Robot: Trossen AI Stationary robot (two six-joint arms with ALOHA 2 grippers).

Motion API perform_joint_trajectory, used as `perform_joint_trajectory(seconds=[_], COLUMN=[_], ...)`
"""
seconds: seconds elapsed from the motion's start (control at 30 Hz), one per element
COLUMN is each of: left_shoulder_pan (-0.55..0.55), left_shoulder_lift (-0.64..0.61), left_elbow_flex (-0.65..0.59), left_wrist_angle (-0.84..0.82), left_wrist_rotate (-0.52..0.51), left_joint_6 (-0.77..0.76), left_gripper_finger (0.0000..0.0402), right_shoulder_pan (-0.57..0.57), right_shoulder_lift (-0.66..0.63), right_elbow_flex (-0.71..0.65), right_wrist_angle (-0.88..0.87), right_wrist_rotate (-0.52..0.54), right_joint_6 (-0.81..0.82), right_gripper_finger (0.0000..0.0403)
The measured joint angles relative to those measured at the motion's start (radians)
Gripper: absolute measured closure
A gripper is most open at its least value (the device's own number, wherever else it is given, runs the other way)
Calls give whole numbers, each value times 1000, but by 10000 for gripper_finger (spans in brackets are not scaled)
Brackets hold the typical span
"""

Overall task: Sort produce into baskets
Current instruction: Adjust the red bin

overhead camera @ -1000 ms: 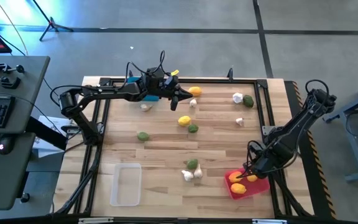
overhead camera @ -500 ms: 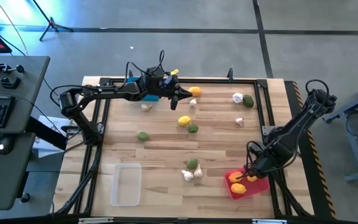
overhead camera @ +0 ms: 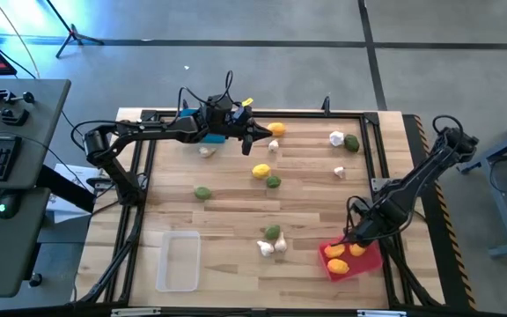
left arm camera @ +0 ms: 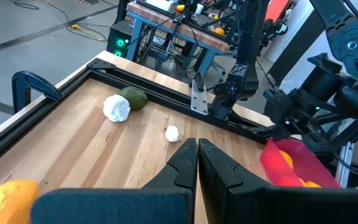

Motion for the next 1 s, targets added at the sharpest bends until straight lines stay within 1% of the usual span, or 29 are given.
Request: perform_joint_trajectory(seconds=[0.17, 0.37, 0.47, 0.6, 0.77, 0.87, 0.93, 1.0], left_shoulder_pan=[0, 0, 0, 0, 0, 0, 0, 0], left_shoulder_lift=[0, 0, 0, 0, 0, 0, 0, 0], left_elbow_flex=[0, 0, 0, 0, 0, 0, 0, 0], left_wrist_angle=[-5, -5, -5, -5, -7, -23, -39, -47], left_wrist_rotate=[0, -7, -7, -7, -7, -2, 19, 21], left_joint_6=[-1, -1, -1, -1, -10, -11, -16, -38], left_gripper_finger=[401, 401, 401, 401, 401, 401, 401, 401], right_shoulder_pan=[-34, -89, -128, -187, -259, -300, -325, -345], right_shoulder_lift=[0, 0, 0, 0, 0, 2, 15, 44], right_elbow_flex=[0, 0, 0, 0, 0, 0, 0, 0], right_wrist_angle=[-6, -5, 59, 158, 351, 461, 506, 520], right_wrist_rotate=[63, 201, 253, 292, 308, 308, 293, 249], right_joint_6=[-39, -114, -195, -312, -507, -594, -635, -672], right_gripper_finger=[403, 403, 403, 403, 403, 403, 403, 403])
